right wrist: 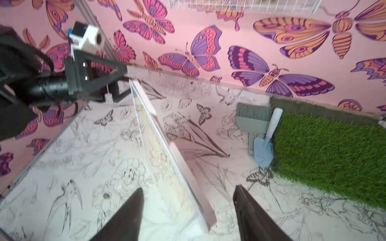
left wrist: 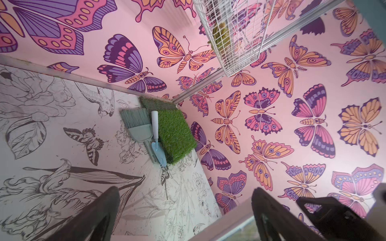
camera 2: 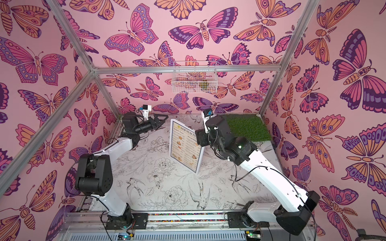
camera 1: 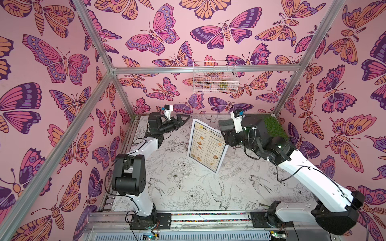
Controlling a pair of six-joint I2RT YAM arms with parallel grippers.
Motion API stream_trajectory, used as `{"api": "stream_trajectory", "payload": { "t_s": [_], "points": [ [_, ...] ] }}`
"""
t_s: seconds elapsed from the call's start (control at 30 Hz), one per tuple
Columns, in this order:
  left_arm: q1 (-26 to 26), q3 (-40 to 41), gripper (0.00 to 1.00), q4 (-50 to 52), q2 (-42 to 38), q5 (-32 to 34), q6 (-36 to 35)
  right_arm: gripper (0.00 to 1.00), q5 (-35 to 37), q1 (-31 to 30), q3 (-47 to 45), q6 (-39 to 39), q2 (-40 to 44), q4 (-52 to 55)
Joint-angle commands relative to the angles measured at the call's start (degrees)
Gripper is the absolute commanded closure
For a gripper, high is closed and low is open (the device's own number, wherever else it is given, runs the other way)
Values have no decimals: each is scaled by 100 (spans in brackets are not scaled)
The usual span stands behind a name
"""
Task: Insert the menus into the narrow rack
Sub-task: Adjust the narrow rack at the center of the board.
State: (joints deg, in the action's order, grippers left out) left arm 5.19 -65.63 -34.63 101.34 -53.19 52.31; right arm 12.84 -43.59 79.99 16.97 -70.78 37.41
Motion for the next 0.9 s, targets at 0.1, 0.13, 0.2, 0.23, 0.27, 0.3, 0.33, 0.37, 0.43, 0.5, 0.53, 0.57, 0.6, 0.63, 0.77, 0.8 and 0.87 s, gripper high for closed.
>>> {"api": "stream_trajectory", "payload": {
  "t_s": [0.1, 0.13, 0.2, 0.23, 0.27, 0.3, 0.33, 0.37, 0.43, 0.5, 0.53, 0.57, 0.6, 0.63, 0.77, 0.8, 0.87],
  "points": [
    [-39, 394, 1, -1523, 382, -265, 833, 19, -1265, -44, -1633, 574, 786, -495],
    [-36, 434, 1, -1546, 408, -240, 832, 19, -1319, -44, -1886, 661, 864, -701],
    [-29, 479, 1, -1576, 466, -235, 844, 19, -1404, -45, -2371, 861, 975, -1216],
    [-12, 489, 1, -1614, 494, -231, 866, 19, -1376, -44, -2617, 977, 996, -1528],
    [-4, 503, 1, -1657, 500, -220, 891, 19, -1326, -44, -2788, 1050, 990, -1747],
    [12, 519, 1, -1678, 523, -197, 917, 19, -1253, -44, -2945, 1108, 960, -1948],
    [33, 524, 1, -1699, 534, -178, 929, 19, -1128, -44, -3084, 1181, 919, -2142],
    [55, 529, 0, -1699, 546, -183, 932, 19, -1020, -44, -3191, 1249, 882, -2307],
    [100, 542, 0, -1662, 570, -178, 896, 20, -754, -45, -3430, 1361, 778, -2689],
    [144, 547, 0, -1633, 616, -176, 876, 21, -394, -37, -3536, 1528, 676, -2818],
    [170, 542, 0, -1618, 644, -166, 878, 21, -293, -40, -3567, 1594, 629, -2882],
    [190, 542, 0, -1610, 668, -172, 879, 21, -250, -36, -3602, 1575, 590, -2986],
    [217, 543, 0, -1597, 698, -181, 884, 21, -217, -27, -3629, 1555, 558, -3086],
    [250, 544, 0, -1582, 713, -183, 882, 21, -168, -25, -3632, 1532, 527, -3132],
    [314, 605, 0, -1572, 702, -152, 882, 21, 32, 98, -3630, 1460, 444, -3169],
    [323, 640, 0, -1573, 678, -144, 877, 21, 58, 167, -3646, 1449, 443, -3191],
    [331, 722, 0, -1567, 613, -117, 861, 20, 55, 314, -3690, 1446, 442, -3290]
  ]
}}
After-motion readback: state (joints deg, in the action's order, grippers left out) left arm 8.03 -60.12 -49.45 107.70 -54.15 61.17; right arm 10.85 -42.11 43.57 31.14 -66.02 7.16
